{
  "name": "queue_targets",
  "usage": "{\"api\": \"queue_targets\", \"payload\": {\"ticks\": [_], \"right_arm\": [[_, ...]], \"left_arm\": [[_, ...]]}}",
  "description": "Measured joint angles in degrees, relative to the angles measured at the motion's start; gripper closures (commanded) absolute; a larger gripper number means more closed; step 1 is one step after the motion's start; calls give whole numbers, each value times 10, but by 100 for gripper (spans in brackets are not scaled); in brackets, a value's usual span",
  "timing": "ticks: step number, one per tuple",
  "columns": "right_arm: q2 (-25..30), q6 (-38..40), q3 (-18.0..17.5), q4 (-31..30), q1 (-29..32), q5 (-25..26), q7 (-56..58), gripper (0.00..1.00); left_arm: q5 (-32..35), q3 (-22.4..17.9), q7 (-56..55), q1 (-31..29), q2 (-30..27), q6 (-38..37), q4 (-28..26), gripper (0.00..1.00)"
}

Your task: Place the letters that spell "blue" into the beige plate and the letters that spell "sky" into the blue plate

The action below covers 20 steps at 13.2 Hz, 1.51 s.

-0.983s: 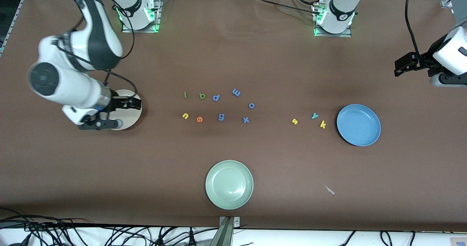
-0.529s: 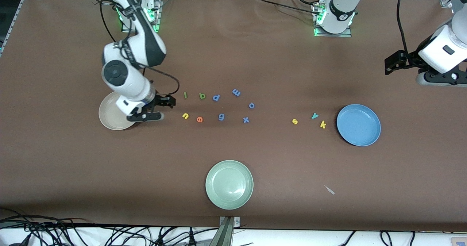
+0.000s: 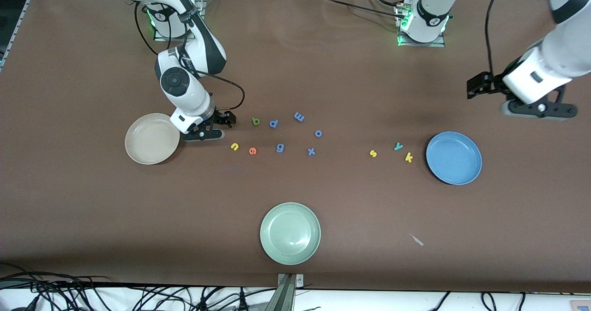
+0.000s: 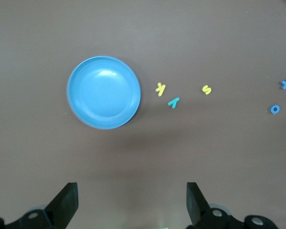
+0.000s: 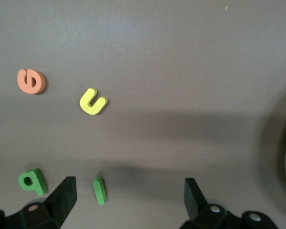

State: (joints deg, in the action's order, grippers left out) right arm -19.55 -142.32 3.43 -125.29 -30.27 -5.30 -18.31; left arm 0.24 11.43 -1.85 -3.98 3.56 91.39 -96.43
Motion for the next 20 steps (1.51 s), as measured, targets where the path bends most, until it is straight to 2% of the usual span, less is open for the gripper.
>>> {"api": "queue_targets", "payload": {"ticks": [4,6,10,11,13,15,18,20], "right_arm": [[-22,-17,-7,-7,-14,0,-20,1],[-37,-22,-15,-8,-17,0,-22,7],[-49,-25,-22,-8,-21,0,-22,32],[-49,-25,-24,-8,-21,0,-22,34],[-49,-25,-26,-8,-21,0,-23,43],[-52,-33,-28,-8,-22,0,-23,52],[-56,-44,-31,-8,-25,0,-23,79],[-54,-45,-31,-8,-26,0,-23,88]], "left_arm": [[-5,2,-1,46,12,165,-118,0],[-5,2,-2,68,31,229,-161,0],[-5,2,-2,93,90,258,-171,0],[-5,2,-2,94,105,258,-171,0],[-5,2,-2,94,131,265,-171,0],[-5,2,-2,106,154,307,-171,0],[-5,2,-7,140,207,399,-171,0],[-5,2,-10,150,242,434,-171,0]]}}
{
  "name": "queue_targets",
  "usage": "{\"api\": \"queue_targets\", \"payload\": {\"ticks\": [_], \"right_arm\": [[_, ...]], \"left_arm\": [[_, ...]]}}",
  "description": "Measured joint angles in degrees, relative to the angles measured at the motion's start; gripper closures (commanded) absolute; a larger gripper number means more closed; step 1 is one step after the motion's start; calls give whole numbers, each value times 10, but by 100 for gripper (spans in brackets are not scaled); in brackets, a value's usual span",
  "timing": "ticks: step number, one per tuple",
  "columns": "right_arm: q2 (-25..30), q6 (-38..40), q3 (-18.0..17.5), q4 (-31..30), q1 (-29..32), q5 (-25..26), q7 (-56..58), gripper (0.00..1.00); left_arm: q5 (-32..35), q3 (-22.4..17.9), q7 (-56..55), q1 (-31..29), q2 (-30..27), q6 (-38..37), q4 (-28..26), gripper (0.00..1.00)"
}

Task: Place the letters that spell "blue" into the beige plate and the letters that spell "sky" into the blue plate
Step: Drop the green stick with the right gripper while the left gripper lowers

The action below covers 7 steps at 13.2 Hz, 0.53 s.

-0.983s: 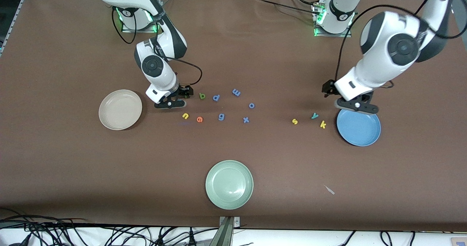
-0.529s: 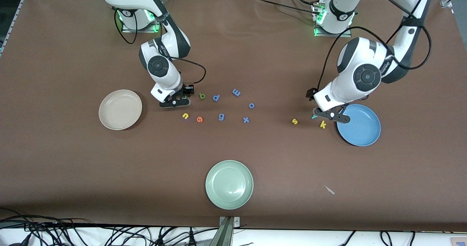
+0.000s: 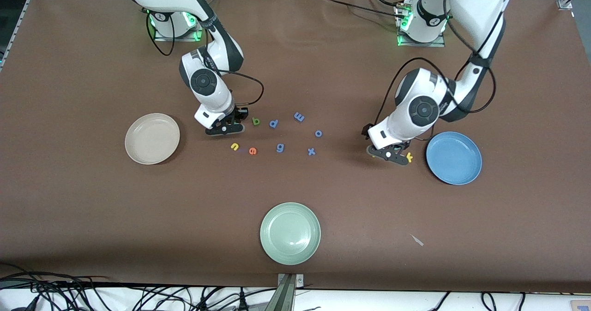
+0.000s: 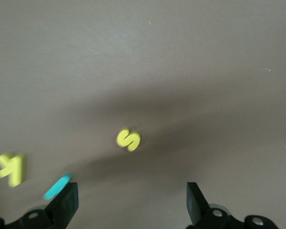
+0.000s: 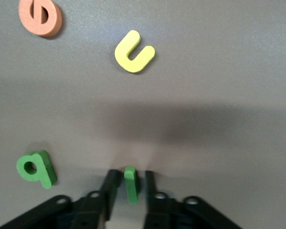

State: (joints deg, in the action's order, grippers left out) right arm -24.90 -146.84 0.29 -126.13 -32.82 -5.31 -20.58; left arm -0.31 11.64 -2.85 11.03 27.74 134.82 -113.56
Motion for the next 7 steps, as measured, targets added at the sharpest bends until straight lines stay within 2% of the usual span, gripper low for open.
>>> {"api": "queue_targets", "payload": {"ticks": [3,5,7], "right_arm": [[0,0,1,0,0,0,0,100],[0,1,1,0,0,0,0,100],[2,28,4,11,0,0,1,100]], "left_arm": [[-8,-1,-1,3,32,32,2,0],[-27,-3,-1,6,44,40,9,9],[-29,-10,-1,13,53,41,16,47]]}}
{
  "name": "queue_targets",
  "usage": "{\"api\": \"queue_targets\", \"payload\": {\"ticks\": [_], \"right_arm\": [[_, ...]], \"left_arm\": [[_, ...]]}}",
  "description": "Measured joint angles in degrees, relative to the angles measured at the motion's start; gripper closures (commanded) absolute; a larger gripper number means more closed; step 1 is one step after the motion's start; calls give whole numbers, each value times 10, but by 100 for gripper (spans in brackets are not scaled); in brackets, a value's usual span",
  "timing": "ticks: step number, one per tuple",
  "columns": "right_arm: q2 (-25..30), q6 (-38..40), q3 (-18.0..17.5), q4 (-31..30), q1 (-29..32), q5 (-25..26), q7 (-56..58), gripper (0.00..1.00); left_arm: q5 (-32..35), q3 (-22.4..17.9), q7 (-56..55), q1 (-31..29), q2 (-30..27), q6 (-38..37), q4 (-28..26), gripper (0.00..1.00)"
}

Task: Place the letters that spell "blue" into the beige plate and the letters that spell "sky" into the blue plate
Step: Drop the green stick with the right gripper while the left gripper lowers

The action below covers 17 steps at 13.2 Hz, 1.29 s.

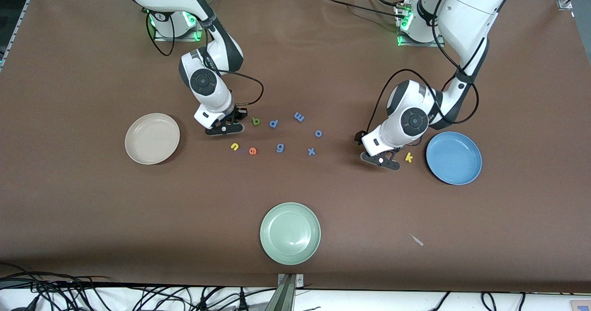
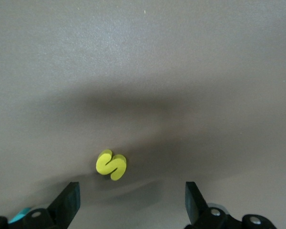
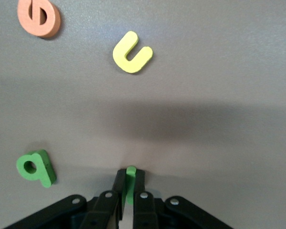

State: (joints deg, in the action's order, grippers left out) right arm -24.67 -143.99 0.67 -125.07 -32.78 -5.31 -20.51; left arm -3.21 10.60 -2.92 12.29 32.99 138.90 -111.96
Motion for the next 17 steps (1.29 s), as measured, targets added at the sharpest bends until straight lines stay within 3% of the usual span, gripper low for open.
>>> {"api": "queue_targets", "payload": {"ticks": [2,4,7,10,11,12,13,14,15,16,17], "right_arm": [[11,94,25,41,0,0,26,100],[31,183,75,80,2,0,103,100],[55,240,150,91,6,0,213,100],[53,250,225,89,8,0,309,100],[50,250,243,89,15,0,333,100],[46,250,251,88,28,0,348,100],[41,250,253,88,40,0,356,99],[34,249,253,88,47,0,359,78],[28,246,253,88,48,0,359,7],[24,243,253,88,47,0,359,0],[21,242,252,90,46,0,359,0]], "left_arm": [[0,-9,1,6,4,0,3,74],[0,-16,12,6,7,3,4,77],[0,-24,33,6,7,5,5,100],[0,-24,35,7,7,5,6,100],[0,-24,36,7,7,5,6,89],[0,-24,36,7,7,5,6,56],[0,-24,36,7,7,5,7,34],[0,-23,36,8,7,6,8,31],[0,-24,36,9,8,8,13,29],[0,-24,36,9,9,9,17,28],[0,-24,37,10,10,9,22,28]]}}
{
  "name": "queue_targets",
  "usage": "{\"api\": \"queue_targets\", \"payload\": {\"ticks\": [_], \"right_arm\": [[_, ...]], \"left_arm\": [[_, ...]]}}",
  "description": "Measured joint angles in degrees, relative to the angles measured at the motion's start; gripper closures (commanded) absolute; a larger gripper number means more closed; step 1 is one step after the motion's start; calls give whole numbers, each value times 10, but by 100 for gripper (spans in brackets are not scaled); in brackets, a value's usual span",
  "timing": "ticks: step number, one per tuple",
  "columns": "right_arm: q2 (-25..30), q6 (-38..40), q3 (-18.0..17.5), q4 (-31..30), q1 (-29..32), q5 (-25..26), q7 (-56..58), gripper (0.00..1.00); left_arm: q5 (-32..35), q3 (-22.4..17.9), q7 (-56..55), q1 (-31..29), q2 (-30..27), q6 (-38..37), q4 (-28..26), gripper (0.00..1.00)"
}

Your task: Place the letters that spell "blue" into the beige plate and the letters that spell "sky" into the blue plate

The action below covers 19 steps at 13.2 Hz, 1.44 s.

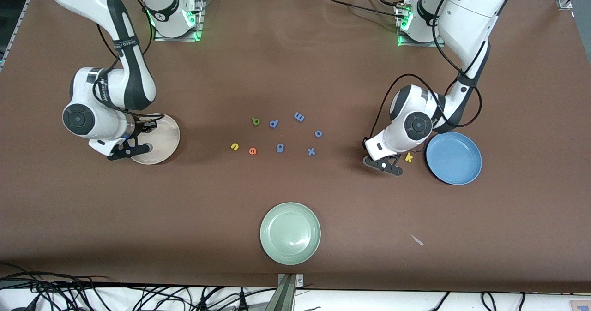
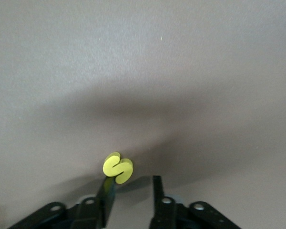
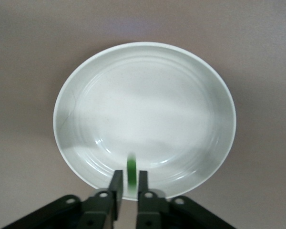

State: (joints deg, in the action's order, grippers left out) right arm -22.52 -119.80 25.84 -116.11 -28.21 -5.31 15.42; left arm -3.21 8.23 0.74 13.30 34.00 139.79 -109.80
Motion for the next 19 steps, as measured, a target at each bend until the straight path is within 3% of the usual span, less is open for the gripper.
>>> {"api": "queue_targets", "payload": {"ticks": [3,5,6,10,14,15,16,17,19], "right_arm": [[0,28,-1,32,-5,-16,-2,0],[0,53,-4,53,-9,-70,-6,0],[1,57,-5,56,-16,-84,-22,0],[5,52,-12,59,-82,-94,-117,0],[-2,-10,-15,53,-179,-95,-220,0],[-11,-37,-16,49,-209,-95,-250,0],[-21,-69,-18,43,-234,-95,-277,0],[-32,-105,-24,34,-250,-95,-299,0],[-50,-174,-49,16,-259,-95,-337,0]], "left_arm": [[0,-1,0,6,5,1,9,29],[0,-5,0,7,7,2,10,57],[0,-8,3,7,9,2,11,64],[0,-20,20,7,14,2,16,83],[0,-22,22,8,18,2,24,88],[0,-22,22,8,18,2,25,82],[0,-22,22,8,18,2,25,37],[0,-22,22,9,18,2,25,17],[0,-22,22,10,19,4,28,16]]}}
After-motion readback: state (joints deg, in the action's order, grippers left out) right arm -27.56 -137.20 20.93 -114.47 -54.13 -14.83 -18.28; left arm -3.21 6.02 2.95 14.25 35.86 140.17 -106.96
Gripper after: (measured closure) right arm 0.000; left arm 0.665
